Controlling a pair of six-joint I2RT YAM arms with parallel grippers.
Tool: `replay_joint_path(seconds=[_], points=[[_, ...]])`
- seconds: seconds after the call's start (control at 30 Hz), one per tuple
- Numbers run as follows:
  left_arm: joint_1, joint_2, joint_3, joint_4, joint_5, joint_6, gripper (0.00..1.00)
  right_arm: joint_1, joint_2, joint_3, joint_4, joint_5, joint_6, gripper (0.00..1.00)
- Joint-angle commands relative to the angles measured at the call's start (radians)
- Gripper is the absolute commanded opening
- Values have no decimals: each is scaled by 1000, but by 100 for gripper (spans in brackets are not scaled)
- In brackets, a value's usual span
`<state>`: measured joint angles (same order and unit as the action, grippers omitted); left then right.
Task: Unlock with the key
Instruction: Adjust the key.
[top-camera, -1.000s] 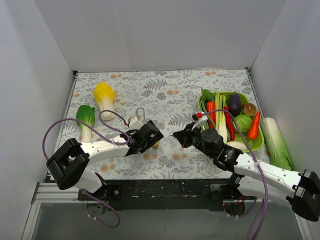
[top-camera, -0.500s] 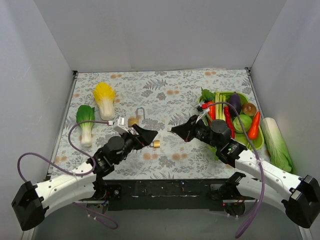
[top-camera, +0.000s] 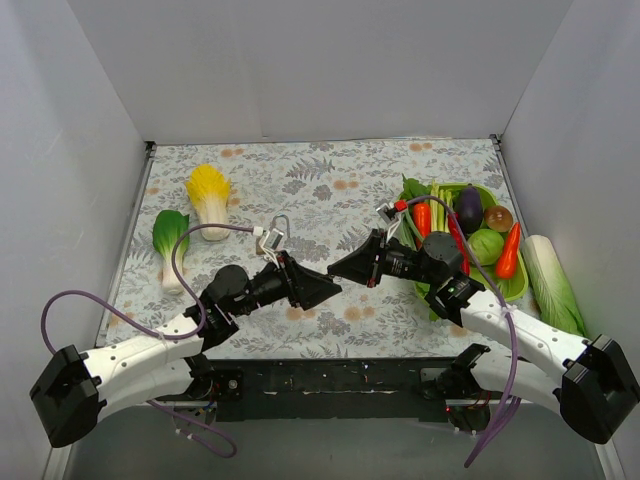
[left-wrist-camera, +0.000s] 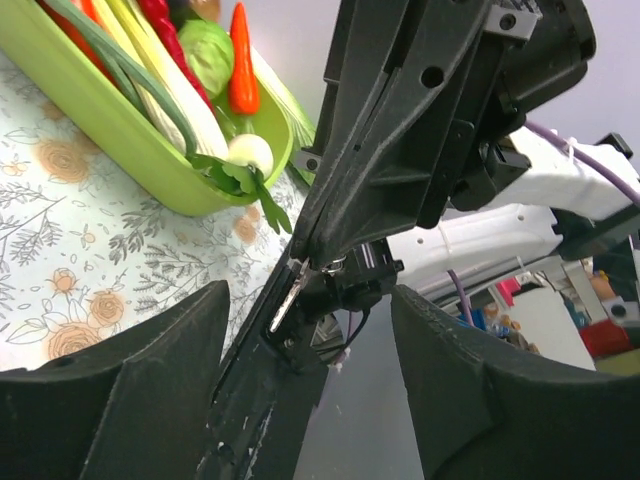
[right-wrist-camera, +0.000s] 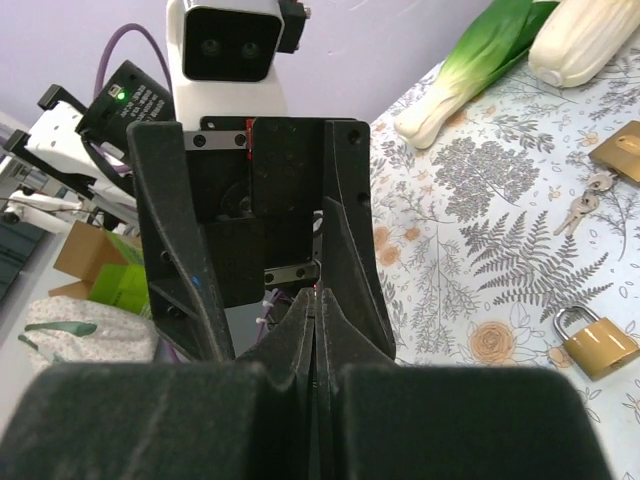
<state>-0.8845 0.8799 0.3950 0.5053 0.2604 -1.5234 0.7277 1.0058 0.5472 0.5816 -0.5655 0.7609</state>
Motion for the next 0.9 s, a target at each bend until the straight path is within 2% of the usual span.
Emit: replay_joint_path(seconds=[0.0,0.03,0.1,0.13,0.37,0.5,0.77,0.87], points=[[7,-1,19,91,83,-3,61,-4,-13,31,78,-44,32,1],[7,-1,16,116,80,-10,54,-4,-16,28,67,-43,29,1],[7,2,13,127,68,-20,50,-4,-18,22,63,-39,26,1],[7,4,13,130,62,-24,44,-4,-18,17,61,-37,28,1],[7,-24,1,105,7,-23,28,-5,-19,7,54,-31,23,1],[7,-32,5,61,-4,-12,28,-4,-19,2,52,-25,23,1],[7,-110,-13,-34,-127,6,31,-7,-21,3,44,-28,23,1],[7,-114,-16,-34,-121,2,31,-8,-16,5,46,-31,26,1]])
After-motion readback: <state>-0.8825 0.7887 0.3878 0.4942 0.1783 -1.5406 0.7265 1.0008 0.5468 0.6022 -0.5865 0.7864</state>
